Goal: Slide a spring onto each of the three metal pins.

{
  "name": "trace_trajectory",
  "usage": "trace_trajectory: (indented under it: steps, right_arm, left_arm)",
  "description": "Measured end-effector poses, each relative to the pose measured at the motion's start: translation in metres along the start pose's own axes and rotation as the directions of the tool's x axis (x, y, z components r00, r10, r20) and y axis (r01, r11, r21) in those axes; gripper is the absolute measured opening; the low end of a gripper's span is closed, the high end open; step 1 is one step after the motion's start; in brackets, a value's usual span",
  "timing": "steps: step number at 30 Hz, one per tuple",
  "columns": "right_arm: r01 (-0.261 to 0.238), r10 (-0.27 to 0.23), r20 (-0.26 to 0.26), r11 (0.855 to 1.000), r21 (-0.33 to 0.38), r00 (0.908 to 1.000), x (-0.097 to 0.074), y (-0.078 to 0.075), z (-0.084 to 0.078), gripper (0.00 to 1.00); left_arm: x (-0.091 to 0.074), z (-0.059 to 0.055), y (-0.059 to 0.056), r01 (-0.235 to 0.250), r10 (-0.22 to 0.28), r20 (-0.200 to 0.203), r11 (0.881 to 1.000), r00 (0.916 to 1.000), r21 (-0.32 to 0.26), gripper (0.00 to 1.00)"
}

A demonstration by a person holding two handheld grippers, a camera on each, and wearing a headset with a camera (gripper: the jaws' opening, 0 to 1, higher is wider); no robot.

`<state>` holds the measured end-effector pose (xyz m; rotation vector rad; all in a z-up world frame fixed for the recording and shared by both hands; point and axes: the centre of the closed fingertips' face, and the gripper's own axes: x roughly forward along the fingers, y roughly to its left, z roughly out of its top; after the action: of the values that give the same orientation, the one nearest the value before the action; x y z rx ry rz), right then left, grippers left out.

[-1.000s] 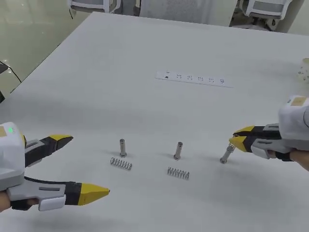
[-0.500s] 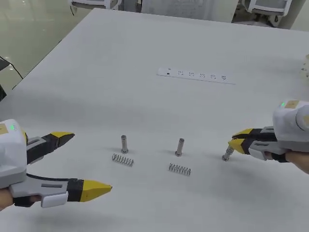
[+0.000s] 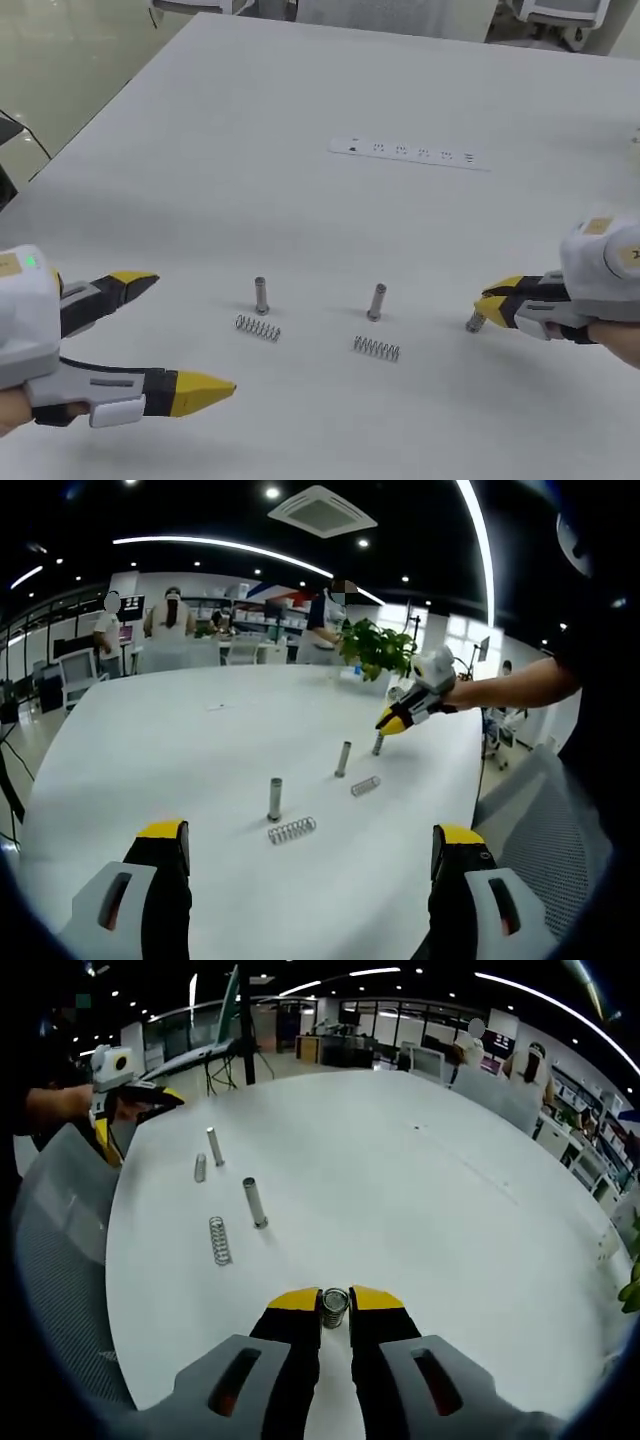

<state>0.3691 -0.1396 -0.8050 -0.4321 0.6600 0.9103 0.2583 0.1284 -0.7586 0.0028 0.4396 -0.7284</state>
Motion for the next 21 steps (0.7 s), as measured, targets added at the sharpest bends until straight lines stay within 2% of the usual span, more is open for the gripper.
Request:
trace_trajectory:
  steps: [5, 6, 17, 21]
  right_arm:
    - [0.0, 0.0, -0.012, 1.0, 0.003, 0.9999, 0.004, -0.0007, -0.0064, 0.08]
    - [0.003, -0.003, 0.001, 1.0, 0.007, 1.0, 0.0037, -0.0012, -0.0044, 0.08]
    - [-0.008, 0.008, -0.006, 1.0, 0.03, 1.0, 0.0044, -0.0015, -0.0055, 0.09]
    - [-0.006, 0.006, -0.002, 0.999, 0.041, 1.0, 0.0044, -0.0005, -0.0046, 0.13]
  left_arm:
    - [-0.0005, 0.0006, 0.0007, -0.001, 0.001, -0.001, 1.0, 1.0, 0.002, 0.98]
    - [-0.0005, 0.0004, 0.0007, -0.001, 0.001, -0.002, 1.0, 1.0, 0.002, 0.98]
    - [0.001, 0.0008, -0.0027, 0.009, -0.009, -0.003, 1.0, 1.0, 0.0, 0.98]
    - [-0.0001, 0.0018, -0.0029, 0.009, -0.009, -0.001, 1.0, 1.0, 0.002, 0.98]
